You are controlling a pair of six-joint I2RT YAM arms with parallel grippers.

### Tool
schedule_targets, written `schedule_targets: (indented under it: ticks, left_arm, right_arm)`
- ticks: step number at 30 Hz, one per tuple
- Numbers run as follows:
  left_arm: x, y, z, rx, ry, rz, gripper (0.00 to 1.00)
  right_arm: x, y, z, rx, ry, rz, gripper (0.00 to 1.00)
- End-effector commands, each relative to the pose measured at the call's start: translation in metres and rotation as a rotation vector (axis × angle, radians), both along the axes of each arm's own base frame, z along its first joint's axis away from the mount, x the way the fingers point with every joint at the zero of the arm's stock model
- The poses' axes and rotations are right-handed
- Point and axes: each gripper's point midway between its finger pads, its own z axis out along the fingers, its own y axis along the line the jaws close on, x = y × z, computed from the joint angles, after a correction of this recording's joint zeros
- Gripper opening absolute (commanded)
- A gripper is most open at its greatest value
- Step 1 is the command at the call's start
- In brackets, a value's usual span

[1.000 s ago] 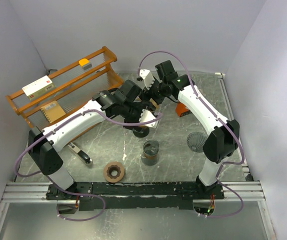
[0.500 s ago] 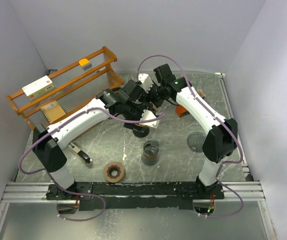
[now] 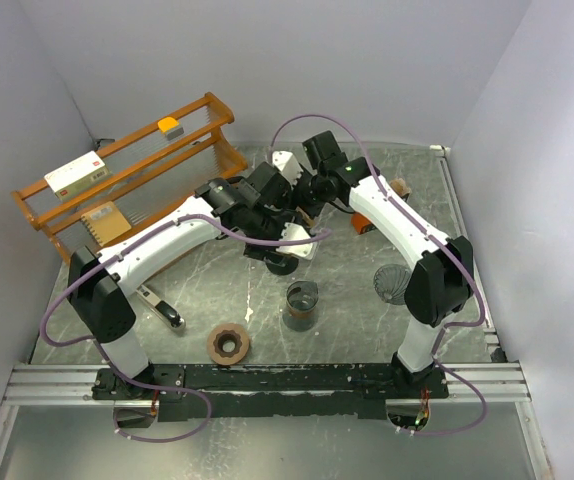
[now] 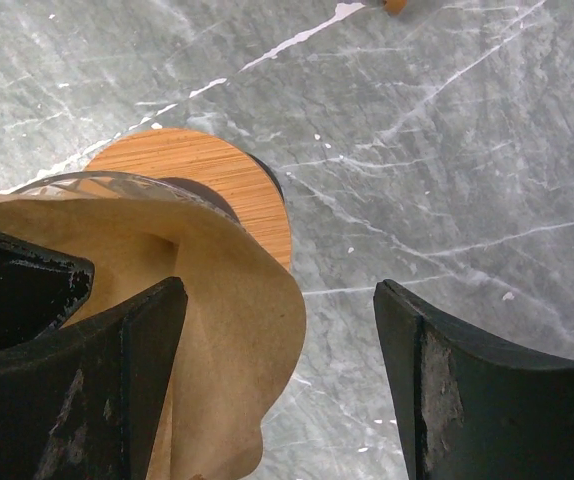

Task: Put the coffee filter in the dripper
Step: Adjust the coffee filter in the coffee dripper.

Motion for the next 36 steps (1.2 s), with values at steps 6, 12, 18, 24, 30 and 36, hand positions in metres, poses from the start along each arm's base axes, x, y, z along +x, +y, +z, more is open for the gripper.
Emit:
schedule_targets:
  ticks: [6,12,18,24,30,36]
  left_arm:
    - [-0.006,0.013,-0.013,0.061,0.016,0.015,0.76]
    - [-0.009,0.016,-0.019,0.061,0.026,0.018,0.76]
    - [-0.008,0.015,-0.018,0.059,0.030,0.017,0.75]
    - [-0.009,0.011,-0.013,0.044,0.034,0.012,0.76]
    - [-0.009,0.004,0.001,-0.008,0.028,0.008,0.81]
    - [-0.007,-0.002,0.014,-0.056,0.007,0.008,0.87]
  right_arm:
    - [0.003,0.005,-0.008,-0.018,-0.013,0.021,0.76]
    - [0.003,0.003,-0.014,-0.034,-0.015,0.019,0.75]
    - [0.003,0.002,-0.017,-0.041,-0.011,0.019,0.75]
    - [0.005,0.004,-0.014,-0.037,-0.013,0.020,0.75]
    - [0.004,0.007,-0.009,-0.022,-0.007,0.031,0.76]
    - [0.002,0.010,0.000,-0.005,0.001,0.037,0.77]
